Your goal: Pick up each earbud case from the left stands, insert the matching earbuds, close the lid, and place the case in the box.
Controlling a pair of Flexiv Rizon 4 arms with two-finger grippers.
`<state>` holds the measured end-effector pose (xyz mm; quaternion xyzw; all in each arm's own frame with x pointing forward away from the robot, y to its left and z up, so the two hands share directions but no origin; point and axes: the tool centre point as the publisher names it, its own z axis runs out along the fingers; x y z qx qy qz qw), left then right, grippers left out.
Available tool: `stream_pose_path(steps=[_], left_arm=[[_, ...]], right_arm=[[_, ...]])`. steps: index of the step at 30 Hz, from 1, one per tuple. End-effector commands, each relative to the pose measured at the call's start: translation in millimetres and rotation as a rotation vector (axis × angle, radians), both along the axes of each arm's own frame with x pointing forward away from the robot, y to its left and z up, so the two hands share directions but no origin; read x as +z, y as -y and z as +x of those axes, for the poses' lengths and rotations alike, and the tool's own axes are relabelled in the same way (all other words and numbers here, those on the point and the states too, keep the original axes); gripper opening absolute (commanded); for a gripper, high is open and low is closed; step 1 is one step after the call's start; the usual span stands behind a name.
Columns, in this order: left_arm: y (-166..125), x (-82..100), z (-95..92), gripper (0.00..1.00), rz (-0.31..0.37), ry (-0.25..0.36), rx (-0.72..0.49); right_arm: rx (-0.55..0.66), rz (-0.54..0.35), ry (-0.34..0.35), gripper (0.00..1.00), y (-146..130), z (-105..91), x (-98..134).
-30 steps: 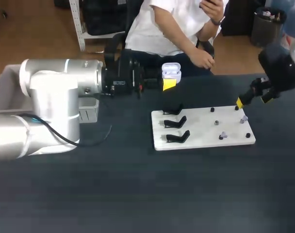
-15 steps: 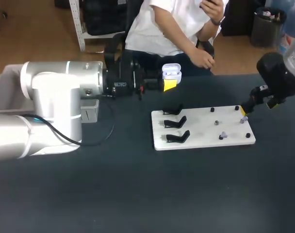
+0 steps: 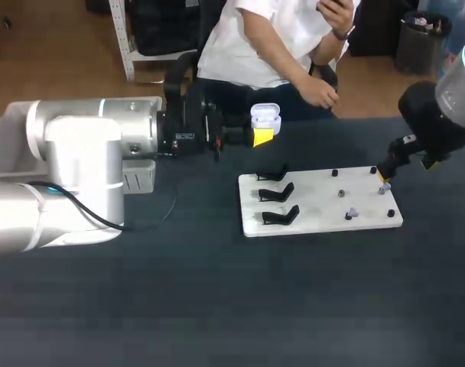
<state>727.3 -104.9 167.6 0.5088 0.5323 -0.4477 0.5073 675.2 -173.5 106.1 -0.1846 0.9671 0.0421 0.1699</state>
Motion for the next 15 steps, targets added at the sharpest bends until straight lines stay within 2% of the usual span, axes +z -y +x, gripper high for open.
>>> stream_pose_path(steps=[1, 5, 15], left_arm=[[0, -0.5, -2.5, 0.00, -0.003, 0.004, 0.010], [0, -0.5, -2.5, 0.00, -0.003, 0.004, 0.010], [0, -0.5, -2.5, 0.00, -0.003, 0.004, 0.010]], right_arm=[[-0.026, -0.055, 0.031, 1.00, 0, -4.7, 0], [-0.026, -0.055, 0.031, 1.00, 0, -4.7, 0], [0.021, -0.116, 0.003, 1.00, -1, 2.2, -26]])
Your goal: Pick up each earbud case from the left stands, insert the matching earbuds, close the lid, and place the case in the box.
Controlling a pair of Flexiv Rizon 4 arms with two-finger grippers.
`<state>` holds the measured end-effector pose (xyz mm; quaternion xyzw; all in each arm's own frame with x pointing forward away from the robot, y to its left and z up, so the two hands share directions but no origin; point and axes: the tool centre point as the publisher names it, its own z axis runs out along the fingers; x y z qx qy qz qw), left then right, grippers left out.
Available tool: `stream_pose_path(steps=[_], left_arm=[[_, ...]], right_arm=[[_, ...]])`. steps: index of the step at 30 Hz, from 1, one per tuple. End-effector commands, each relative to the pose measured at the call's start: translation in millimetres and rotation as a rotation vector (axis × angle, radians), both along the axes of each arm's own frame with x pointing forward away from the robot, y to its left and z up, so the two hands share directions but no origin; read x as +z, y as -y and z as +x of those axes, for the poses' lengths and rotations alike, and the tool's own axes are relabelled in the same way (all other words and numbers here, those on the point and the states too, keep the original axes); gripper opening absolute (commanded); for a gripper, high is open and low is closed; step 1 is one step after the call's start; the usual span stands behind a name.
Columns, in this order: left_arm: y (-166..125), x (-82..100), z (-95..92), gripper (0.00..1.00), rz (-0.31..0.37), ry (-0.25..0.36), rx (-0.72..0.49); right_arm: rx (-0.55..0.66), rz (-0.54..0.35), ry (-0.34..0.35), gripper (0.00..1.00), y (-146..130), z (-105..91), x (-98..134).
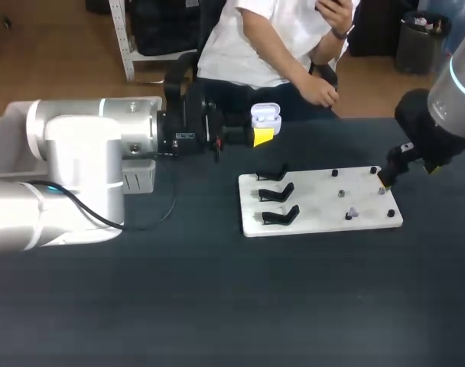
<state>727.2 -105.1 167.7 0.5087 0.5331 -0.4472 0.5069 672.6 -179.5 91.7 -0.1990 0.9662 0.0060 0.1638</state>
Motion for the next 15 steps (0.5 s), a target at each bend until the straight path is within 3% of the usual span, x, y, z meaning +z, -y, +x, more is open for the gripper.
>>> stream_pose_path(steps=[1, 15], left_arm=[[0, -0.7, -2.4, 0.00, -0.005, 0.005, 0.009], [0, -0.7, -2.4, 0.00, -0.005, 0.005, 0.009]], right_arm=[[0.012, -0.044, -0.004, 1.00, -8, 6.1, -16], [0.062, -0.071, -0.067, 1.00, -11, 29.2, -56]])
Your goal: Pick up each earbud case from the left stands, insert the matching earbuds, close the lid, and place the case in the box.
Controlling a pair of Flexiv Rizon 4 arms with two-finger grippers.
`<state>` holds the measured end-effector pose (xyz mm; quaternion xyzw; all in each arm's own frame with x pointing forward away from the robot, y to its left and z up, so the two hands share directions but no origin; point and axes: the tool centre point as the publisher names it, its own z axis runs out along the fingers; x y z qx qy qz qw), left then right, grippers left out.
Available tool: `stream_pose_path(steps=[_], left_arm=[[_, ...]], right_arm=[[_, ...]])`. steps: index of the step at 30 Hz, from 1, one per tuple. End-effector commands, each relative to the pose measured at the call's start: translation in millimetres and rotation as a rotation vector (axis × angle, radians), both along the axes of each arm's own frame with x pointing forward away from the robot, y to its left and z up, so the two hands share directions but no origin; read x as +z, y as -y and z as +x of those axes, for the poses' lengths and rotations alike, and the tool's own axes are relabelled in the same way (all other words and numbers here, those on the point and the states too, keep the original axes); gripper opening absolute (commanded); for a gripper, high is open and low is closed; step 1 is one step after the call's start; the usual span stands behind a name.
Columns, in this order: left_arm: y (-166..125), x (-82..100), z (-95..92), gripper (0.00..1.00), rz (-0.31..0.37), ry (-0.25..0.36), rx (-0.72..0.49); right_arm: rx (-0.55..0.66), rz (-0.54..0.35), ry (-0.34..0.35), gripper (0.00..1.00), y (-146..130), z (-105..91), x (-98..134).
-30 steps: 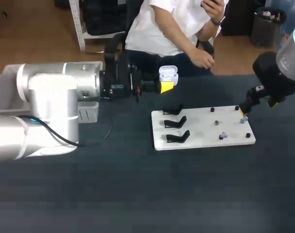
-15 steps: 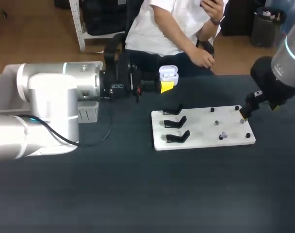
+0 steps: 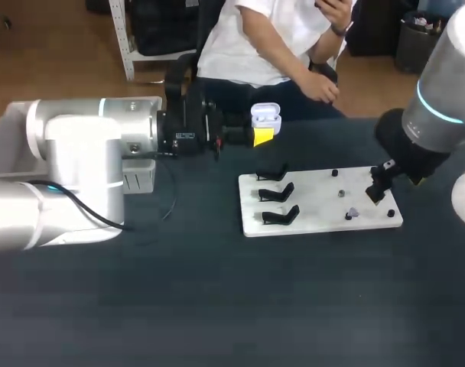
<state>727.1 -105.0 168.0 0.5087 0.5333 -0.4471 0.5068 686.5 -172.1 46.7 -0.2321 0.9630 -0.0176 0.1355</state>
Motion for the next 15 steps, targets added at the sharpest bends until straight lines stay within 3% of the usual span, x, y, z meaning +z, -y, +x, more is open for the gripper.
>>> stream_pose_path(steps=[1, 8, 15], left_arm=[[0, -0.9, -2.3, 0.00, -0.005, 0.005, 0.008], [0, -0.9, -2.3, 0.00, -0.005, 0.005, 0.008], [0, -0.9, -2.3, 0.00, -0.005, 0.005, 0.008]], right_arm=[[0.007, -0.004, -0.032, 1.00, -4, 17.0, -12], [0.008, -0.005, -0.051, 0.96, -3, 26.9, -19], [0.020, -0.004, -0.063, 0.58, -1, 30.7, -18]])
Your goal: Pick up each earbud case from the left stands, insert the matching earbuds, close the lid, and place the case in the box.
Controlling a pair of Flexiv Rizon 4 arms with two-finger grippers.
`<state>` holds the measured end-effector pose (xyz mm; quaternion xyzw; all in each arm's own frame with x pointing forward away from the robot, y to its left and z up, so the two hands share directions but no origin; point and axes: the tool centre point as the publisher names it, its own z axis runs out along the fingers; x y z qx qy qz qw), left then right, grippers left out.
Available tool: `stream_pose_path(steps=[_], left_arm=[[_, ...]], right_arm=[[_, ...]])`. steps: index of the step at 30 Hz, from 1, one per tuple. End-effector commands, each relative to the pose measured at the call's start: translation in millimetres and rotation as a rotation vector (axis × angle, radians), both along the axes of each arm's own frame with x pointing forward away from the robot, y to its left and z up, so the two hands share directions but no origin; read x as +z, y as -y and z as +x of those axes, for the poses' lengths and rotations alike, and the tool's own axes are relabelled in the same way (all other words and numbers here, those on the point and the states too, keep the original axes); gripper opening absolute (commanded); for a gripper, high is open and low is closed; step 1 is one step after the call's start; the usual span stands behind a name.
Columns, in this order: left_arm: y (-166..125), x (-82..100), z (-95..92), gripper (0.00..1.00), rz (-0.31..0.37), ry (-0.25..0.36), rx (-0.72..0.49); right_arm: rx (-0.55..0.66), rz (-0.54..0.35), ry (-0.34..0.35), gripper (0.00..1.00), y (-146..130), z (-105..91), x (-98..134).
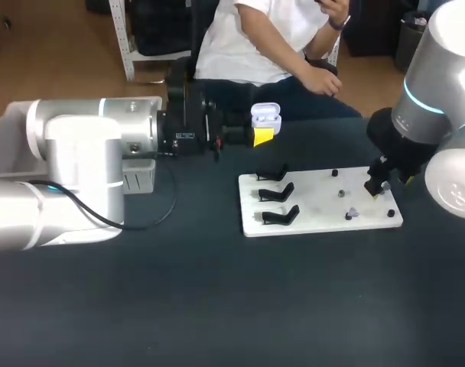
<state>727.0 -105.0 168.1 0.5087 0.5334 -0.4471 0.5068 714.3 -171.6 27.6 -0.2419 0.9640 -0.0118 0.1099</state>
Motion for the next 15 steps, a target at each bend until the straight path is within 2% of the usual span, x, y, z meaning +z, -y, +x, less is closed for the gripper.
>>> stream_pose_path(steps=[1, 6, 10, 15], left_arm=[[0.2, -1.0, -2.2, 0.00, -0.006, 0.005, 0.008], [0.2, -1.0, -2.2, 0.00, -0.006, 0.005, 0.008], [0.2, -1.0, -2.2, 0.00, -0.006, 0.005, 0.008], [0.2, -1.0, -2.2, 0.00, -0.006, 0.005, 0.008]], right_arm=[[0.002, -0.001, -0.011, 0.55, -0.7, 3.0, 1.0], [0.009, -0.003, -0.024, 0.64, -0.8, 0.7, 0.4], [0.005, -0.004, -0.035, 0.50, 1.0, -4.6, 0.3], [0.002, -0.009, -0.045, 0.48, 0.8, -6.9, -1.8]])
